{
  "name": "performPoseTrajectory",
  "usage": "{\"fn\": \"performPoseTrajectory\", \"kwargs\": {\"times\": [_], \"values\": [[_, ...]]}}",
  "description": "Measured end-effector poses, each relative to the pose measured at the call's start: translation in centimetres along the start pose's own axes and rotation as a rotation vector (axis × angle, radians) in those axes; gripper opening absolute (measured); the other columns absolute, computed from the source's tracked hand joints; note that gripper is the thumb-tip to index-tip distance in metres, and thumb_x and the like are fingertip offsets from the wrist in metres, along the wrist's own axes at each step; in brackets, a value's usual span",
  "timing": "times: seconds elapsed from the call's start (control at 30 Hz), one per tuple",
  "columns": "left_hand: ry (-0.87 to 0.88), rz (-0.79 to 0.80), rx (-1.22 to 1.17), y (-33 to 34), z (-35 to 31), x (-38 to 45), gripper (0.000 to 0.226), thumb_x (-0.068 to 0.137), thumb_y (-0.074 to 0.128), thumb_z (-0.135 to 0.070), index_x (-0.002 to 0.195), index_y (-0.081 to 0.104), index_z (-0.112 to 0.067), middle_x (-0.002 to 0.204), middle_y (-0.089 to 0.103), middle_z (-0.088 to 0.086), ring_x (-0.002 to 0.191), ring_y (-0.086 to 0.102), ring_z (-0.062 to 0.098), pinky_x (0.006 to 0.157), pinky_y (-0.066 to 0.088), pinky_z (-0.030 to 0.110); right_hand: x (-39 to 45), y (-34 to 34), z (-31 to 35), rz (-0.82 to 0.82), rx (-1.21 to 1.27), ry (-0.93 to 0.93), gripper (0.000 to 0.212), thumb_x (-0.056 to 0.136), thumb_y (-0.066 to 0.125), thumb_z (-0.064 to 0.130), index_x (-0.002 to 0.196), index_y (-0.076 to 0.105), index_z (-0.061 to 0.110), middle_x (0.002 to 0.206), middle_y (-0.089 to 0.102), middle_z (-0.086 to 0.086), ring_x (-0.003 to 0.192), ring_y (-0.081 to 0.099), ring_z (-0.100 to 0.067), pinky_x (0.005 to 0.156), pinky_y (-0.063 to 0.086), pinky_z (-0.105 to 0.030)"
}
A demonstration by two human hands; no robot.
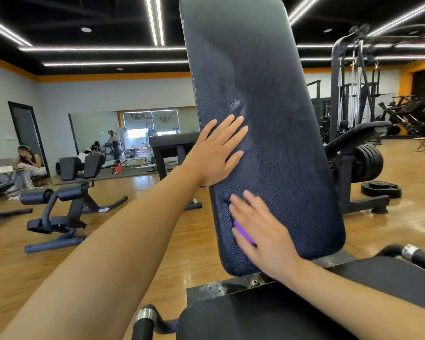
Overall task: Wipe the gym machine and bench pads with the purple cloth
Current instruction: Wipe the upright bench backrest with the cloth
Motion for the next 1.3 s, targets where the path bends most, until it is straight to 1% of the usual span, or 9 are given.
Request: {"fn": "performPoseTrajectory", "kwargs": {"times": [0.1,0.17,0.4,0.63,0.7,0.8,0.87,1.2,1.3], "values": [[-0.006,0.016,0.005,0.1,0.1,-0.1,0.067,0.100,0.010,-0.048,0.159,0.022,-0.016,0.167,0.013,0.003,0.155,0.004,0.020,0.122,-0.009,0.036,-2.4,1.3,2.8,0.176,-0.130,-0.350,0.042,0.104,0.047,0.035,0.134,0.059,0.010,0.148,0.048,-0.004,0.142,0.038,-0.027,0.119,0.027,-0.040],[-0.007,0.007,0.013,0.1,0.1,-0.1,0.066,0.101,0.012,-0.047,0.158,0.024,-0.015,0.166,0.016,0.004,0.154,0.007,0.021,0.122,-0.007,0.038,-1.5,1.4,1.1,0.176,-0.208,-0.382,0.044,0.104,0.046,0.037,0.138,0.055,0.010,0.149,0.046,-0.006,0.142,0.038,-0.023,0.119,0.027,-0.040],[-0.122,-0.183,0.052,-0.3,-0.1,-1.0,0.054,0.104,0.026,-0.032,0.151,0.042,-0.011,0.159,0.035,0.009,0.149,0.028,0.026,0.122,0.019,0.044,4.2,-1.4,-6.4,-0.212,-0.052,0.449,0.045,0.101,0.044,0.028,0.139,0.052,0.006,0.148,0.048,-0.005,0.141,0.039,-0.021,0.113,0.036,-0.039],[-0.260,-0.230,-0.076,-0.6,-0.1,-2.9,0.055,0.103,0.026,-0.026,0.153,0.036,-0.004,0.161,0.029,0.014,0.150,0.023,0.030,0.123,0.020,0.047,-0.1,0.7,-0.8,0.183,-0.236,-0.338,0.043,0.104,0.038,0.028,0.137,0.055,0.007,0.149,0.047,-0.007,0.141,0.040,-0.023,0.118,0.028,-0.037],[-0.409,-0.283,-0.188,-0.5,-0.4,-6.1,0.057,0.102,0.028,-0.027,0.155,0.030,-0.005,0.163,0.024,0.012,0.152,0.017,0.025,0.124,0.014,0.041,3.2,0.2,-4.5,0.097,-0.220,-0.147,0.043,0.105,0.038,0.027,0.139,0.052,0.006,0.148,0.047,-0.008,0.139,0.041,-0.023,0.119,0.025,-0.036],[-0.510,-0.270,-0.216,1.3,-3.9,-10.8,0.061,0.103,0.030,-0.033,0.158,0.021,-0.007,0.166,0.015,0.007,0.154,0.008,0.018,0.124,0.010,0.038,7.9,-1.7,-11.7,-0.116,0.007,0.455,0.045,0.100,0.047,0.027,0.141,0.051,0.007,0.151,0.045,-0.003,0.142,0.037,-0.020,0.118,0.026,-0.034],[-0.529,-0.226,-0.180,3.0,-6.1,-12.4,0.062,0.105,0.025,-0.038,0.159,0.017,-0.007,0.167,0.011,0.007,0.154,0.006,0.017,0.123,0.008,0.037,8.5,-1.5,-11.9,-0.152,0.056,0.539,0.050,0.100,0.039,0.032,0.141,0.050,0.006,0.151,0.045,-0.004,0.144,0.033,-0.020,0.121,0.021,-0.033],[-0.654,-0.218,-0.115,4.5,-8.4,-13.6,0.063,0.107,0.019,-0.038,0.155,0.022,0.002,0.166,0.014,0.016,0.153,0.015,0.026,0.123,0.011,0.036,2.4,-0.5,-3.3,0.276,-0.141,-0.501,0.045,0.099,0.047,0.028,0.138,0.055,0.007,0.148,0.048,-0.006,0.141,0.040,-0.021,0.116,0.032,-0.038],[-0.672,-0.214,-0.090,4.6,-9.2,-13.8,0.064,0.106,0.018,-0.037,0.153,0.024,0.005,0.164,0.016,0.019,0.152,0.017,0.029,0.122,0.014,0.039,8.5,-0.1,-7.2,0.133,-0.200,-0.249,0.048,0.099,0.043,0.025,0.143,0.046,0.006,0.147,0.048,-0.009,0.136,0.045,-0.025,0.111,0.038,-0.036]]}}
Point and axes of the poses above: each hand's wrist, its own x-axis towards the middle knuckle, its own y-axis out of the palm, z = x × y, the point moved 9 cm from there along x, towards the middle knuckle
